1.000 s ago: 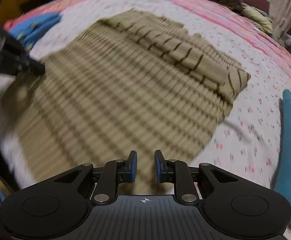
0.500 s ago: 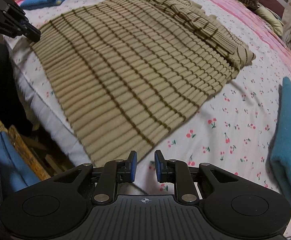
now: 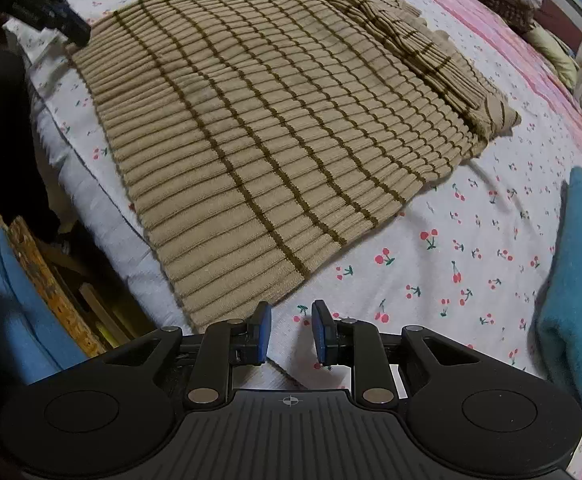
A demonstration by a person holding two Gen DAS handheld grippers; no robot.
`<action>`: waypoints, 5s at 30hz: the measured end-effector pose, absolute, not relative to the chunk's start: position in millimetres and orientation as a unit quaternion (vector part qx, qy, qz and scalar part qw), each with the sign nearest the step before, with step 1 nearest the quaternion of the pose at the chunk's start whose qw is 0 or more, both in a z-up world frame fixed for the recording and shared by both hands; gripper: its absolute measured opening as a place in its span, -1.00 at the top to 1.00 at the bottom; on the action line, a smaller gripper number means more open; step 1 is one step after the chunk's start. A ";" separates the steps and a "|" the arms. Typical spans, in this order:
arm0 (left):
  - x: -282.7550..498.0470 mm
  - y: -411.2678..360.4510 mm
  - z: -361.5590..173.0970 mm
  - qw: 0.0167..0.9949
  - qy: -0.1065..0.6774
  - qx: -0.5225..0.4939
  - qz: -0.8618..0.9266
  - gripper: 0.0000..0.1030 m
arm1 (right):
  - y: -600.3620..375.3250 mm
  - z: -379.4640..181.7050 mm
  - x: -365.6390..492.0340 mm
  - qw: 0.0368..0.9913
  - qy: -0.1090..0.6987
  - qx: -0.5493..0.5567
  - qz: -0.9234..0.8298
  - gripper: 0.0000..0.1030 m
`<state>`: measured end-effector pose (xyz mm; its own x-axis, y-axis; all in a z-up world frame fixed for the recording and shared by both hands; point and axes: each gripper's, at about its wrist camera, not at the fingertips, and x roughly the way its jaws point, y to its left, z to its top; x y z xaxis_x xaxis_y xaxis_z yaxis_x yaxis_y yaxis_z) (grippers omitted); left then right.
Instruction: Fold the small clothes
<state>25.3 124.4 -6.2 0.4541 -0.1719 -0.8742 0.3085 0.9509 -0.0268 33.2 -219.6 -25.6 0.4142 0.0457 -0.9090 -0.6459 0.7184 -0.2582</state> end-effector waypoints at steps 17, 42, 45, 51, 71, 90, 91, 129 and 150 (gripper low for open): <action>25.6 136.0 -0.2 0.865 0.487 0.048 -0.109 0.53 | -200.1 -35.7 -2.0 0.737 0.392 -0.469 0.289 0.35; 46.3 123.1 18.2 0.867 0.473 -0.024 -0.155 0.73 | -201.9 0.3 17.7 0.821 0.324 -0.382 0.274 0.96; 57.4 127.7 30.4 0.874 0.458 -0.042 -0.156 0.73 | -211.7 18.6 33.4 0.852 0.333 -0.315 0.254 0.96; 96.1 131.0 55.6 0.894 0.415 -0.064 -0.157 0.74 | -234.9 47.7 71.1 0.894 0.334 -0.216 0.207 0.97; 292.9 82.1 77.8 0.929 0.344 -0.022 -0.133 0.74 | -296.0 55.2 273.6 0.942 0.317 -0.092 0.053 0.97; 353.8 73.0 28.4 0.925 0.375 0.010 -0.056 0.57 | -286.9 -4.0 343.5 0.919 0.379 -0.112 0.006 0.80; 352.2 72.9 30.7 0.927 0.370 0.018 -0.052 0.57 | -288.0 -2.0 342.9 0.920 0.377 -0.112 0.003 0.80; 295.1 70.0 2.7 0.915 0.392 0.087 -0.037 0.50 | -262.8 -10.1 317.0 0.920 0.376 -0.107 0.012 0.80; 240.4 88.4 -1.3 0.912 0.397 0.088 -0.047 0.43 | -237.1 -15.0 290.8 0.907 0.396 -0.144 0.015 0.79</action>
